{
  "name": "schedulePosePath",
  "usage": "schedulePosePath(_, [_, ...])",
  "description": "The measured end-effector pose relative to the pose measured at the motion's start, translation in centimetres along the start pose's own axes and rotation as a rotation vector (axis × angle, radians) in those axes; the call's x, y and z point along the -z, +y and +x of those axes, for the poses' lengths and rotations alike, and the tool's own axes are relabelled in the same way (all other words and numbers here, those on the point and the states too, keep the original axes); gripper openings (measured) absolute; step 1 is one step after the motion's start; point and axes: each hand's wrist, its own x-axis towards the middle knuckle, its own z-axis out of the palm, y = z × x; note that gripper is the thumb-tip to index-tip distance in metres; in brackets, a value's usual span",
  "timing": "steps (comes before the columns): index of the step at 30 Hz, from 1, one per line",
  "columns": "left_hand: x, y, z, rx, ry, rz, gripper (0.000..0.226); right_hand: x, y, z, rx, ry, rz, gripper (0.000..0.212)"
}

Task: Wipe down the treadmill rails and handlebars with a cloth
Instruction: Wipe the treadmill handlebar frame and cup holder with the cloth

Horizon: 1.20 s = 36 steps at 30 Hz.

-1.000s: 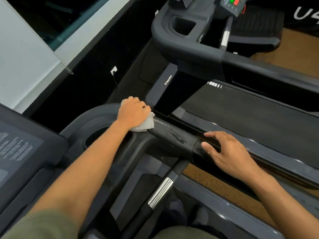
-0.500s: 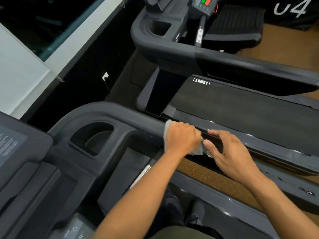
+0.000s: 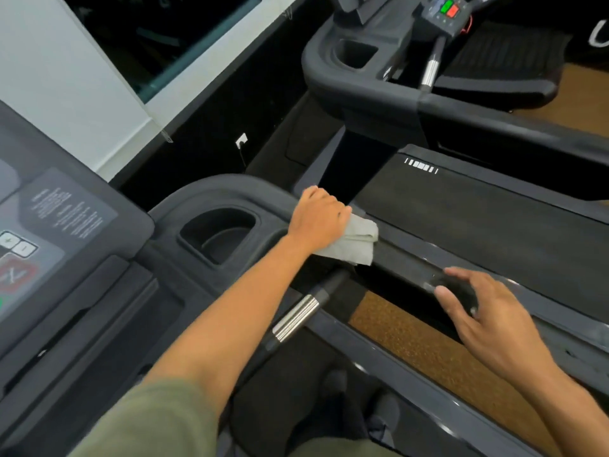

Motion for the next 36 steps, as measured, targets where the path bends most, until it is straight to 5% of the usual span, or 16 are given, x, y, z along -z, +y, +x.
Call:
schedulePosePath(5, [-0.9,0.7,-0.6,-0.011,-0.06,0.02,0.023,-1.1,-1.6,0.3,-0.013,0.025,0.006,0.052])
schedulePosePath(9, [-2.5,8.5,-3.2,0.115,0.028,-0.148,0.061,-1.6,-3.3,1.1,-0.003,0.047,0.005,0.049])
schedulePosePath(16, [-2.7,15.0,-5.1,-0.117,0.022,-0.248,0.041,-1.3,-5.9,2.3,-0.021,0.105,0.03,0.051])
schedulePosePath(21, [-2.7,11.6,-4.1,-0.314,0.048,-0.325,0.019,-1.2,-7.5,3.1,-0.013,0.116,0.047,0.05])
schedulePosePath(29, [-0.7,-5.7,-1.0,0.044,0.094,-0.079,0.031,-1.3,-7.0,2.7,-0.046,0.098,0.049,0.051])
schedulePosePath(33, [-2.5,-1.2,-2.7,0.343,0.197,-0.078,0.044,-2.0,-6.7,2.5,-0.043,0.092,0.081,0.05])
schedulePosePath(36, [-4.8,6.4,-5.7,0.305,0.306,-0.353,0.042,-2.6,-7.0,2.9,-0.021,0.084,0.106,0.048])
